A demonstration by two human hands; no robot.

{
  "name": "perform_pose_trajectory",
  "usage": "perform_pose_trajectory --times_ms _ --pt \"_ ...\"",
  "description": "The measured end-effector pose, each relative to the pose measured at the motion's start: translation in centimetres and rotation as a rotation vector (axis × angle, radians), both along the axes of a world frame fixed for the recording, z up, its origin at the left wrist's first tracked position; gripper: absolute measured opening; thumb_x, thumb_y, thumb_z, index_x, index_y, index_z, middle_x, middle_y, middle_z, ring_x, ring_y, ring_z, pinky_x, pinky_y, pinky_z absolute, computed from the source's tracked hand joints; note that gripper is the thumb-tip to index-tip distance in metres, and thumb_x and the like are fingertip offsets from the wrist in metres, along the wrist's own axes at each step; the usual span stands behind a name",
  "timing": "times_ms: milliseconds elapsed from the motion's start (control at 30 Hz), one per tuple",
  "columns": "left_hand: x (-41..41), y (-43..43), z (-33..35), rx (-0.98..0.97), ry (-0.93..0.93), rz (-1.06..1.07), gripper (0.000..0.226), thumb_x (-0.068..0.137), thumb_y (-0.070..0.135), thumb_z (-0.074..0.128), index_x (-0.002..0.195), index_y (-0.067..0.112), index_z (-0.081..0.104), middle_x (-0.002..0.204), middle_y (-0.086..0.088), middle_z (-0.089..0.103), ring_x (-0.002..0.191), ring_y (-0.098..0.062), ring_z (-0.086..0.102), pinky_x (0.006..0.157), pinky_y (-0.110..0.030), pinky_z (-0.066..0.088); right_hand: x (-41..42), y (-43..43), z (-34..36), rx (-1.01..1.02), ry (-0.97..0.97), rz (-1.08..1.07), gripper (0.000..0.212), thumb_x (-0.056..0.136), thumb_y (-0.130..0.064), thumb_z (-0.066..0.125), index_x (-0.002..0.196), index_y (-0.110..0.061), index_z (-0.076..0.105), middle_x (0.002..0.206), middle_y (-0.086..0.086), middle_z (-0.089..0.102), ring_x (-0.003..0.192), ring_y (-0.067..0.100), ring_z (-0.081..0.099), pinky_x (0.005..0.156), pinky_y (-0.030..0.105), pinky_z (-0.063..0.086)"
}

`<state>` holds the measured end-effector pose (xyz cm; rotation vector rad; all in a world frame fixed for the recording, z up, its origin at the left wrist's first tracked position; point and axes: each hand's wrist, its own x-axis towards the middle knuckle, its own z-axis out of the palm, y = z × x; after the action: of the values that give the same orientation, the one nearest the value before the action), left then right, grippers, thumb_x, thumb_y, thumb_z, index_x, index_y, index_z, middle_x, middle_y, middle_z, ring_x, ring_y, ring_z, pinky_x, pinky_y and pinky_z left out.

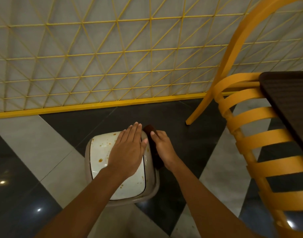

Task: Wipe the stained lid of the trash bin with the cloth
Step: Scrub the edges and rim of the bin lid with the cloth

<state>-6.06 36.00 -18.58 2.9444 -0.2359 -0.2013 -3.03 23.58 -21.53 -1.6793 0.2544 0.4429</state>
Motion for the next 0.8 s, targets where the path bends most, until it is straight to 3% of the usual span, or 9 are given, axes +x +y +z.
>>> perform_pose_trajectory --times_ms 100,167,233,300,400,500,667,800 --pt "0.0 -0.1 0.2 -0.009 0.000 -0.007 0.088 0.075 0.057 -0.029 0.147 0.016 0.003 0.156 -0.001 0.003 0.144 -0.014 0.003 0.111 -0.024 -0.005 -1.0 -0.5 0.3 0.053 0.034 0.022 0.026 0.096 -0.026 0.041 0.116 -0.018 0.054 0.122 -0.001 0.044 0.108 0.012 0.049 0.088 0.024 0.040" --pt "0.1 -0.1 0.2 -0.014 0.032 -0.002 0.070 0.089 0.049 -0.015 0.147 0.017 0.004 0.156 0.000 0.005 0.144 -0.014 0.003 0.111 -0.024 -0.006 -2.7 -1.1 -0.1 0.080 0.066 0.006 0.019 0.095 -0.022 0.042 0.108 -0.021 0.056 0.121 -0.002 0.044 0.103 0.009 0.050 0.083 0.020 0.041" --pt "0.2 -0.2 0.3 -0.011 0.047 0.000 0.069 0.087 0.046 -0.014 0.147 0.017 0.005 0.156 0.000 0.008 0.144 -0.014 0.005 0.110 -0.024 -0.006 -3.6 -1.2 -0.3 0.081 0.079 -0.009 0.017 0.095 -0.020 0.043 0.102 -0.023 0.057 0.121 -0.002 0.044 0.104 0.009 0.050 0.088 0.024 0.041" --pt "0.3 -0.1 0.3 0.014 0.025 -0.020 0.083 0.079 0.050 -0.026 0.147 0.016 0.006 0.155 0.000 0.013 0.143 -0.015 0.008 0.110 -0.024 -0.005 -2.5 -1.1 -0.3 0.033 0.047 0.010 0.021 0.095 -0.018 0.041 0.109 -0.017 0.057 0.122 0.000 0.044 0.105 0.011 0.049 0.092 0.025 0.040" --pt "0.3 0.1 0.2 0.042 0.020 -0.038 0.092 0.071 0.053 -0.028 0.147 0.016 0.009 0.155 0.000 0.016 0.143 -0.015 0.010 0.111 -0.024 -0.003 0.0 -0.3 0.1 -0.088 -0.023 0.070 0.026 0.095 -0.014 0.039 0.115 -0.010 0.055 0.123 0.005 0.043 0.109 0.014 0.045 0.096 0.026 0.036" --pt "0.3 0.1 0.4 0.025 0.029 -0.032 0.087 0.073 0.050 -0.023 0.147 0.017 0.009 0.154 0.000 0.017 0.143 -0.014 0.010 0.111 -0.024 -0.003 0.3 0.2 -0.4 -0.145 -0.048 0.072 0.025 0.095 -0.014 0.040 0.113 -0.012 0.056 0.123 0.004 0.043 0.115 0.018 0.043 0.103 0.031 0.035" --pt "0.2 -0.1 0.6 -0.001 0.067 -0.012 0.053 0.099 0.038 0.007 0.147 0.016 0.008 0.155 0.000 0.014 0.143 -0.015 0.008 0.114 -0.026 -0.001 -4.0 -1.1 -0.8 -0.086 -0.016 0.036 0.023 0.095 -0.014 0.041 0.113 -0.014 0.055 0.124 -0.001 0.042 0.104 0.008 0.046 0.091 0.020 0.036" --pt "0.1 0.0 1.0 -0.009 0.055 -0.032 0.052 0.099 0.036 0.004 0.147 0.015 0.006 0.155 -0.001 0.012 0.143 -0.014 0.007 0.113 -0.023 -0.004 -2.7 -0.9 0.2 0.004 0.024 0.031 0.026 0.096 -0.016 0.039 0.118 -0.014 0.052 0.127 -0.001 0.041 0.106 0.010 0.047 0.093 0.025 0.039"
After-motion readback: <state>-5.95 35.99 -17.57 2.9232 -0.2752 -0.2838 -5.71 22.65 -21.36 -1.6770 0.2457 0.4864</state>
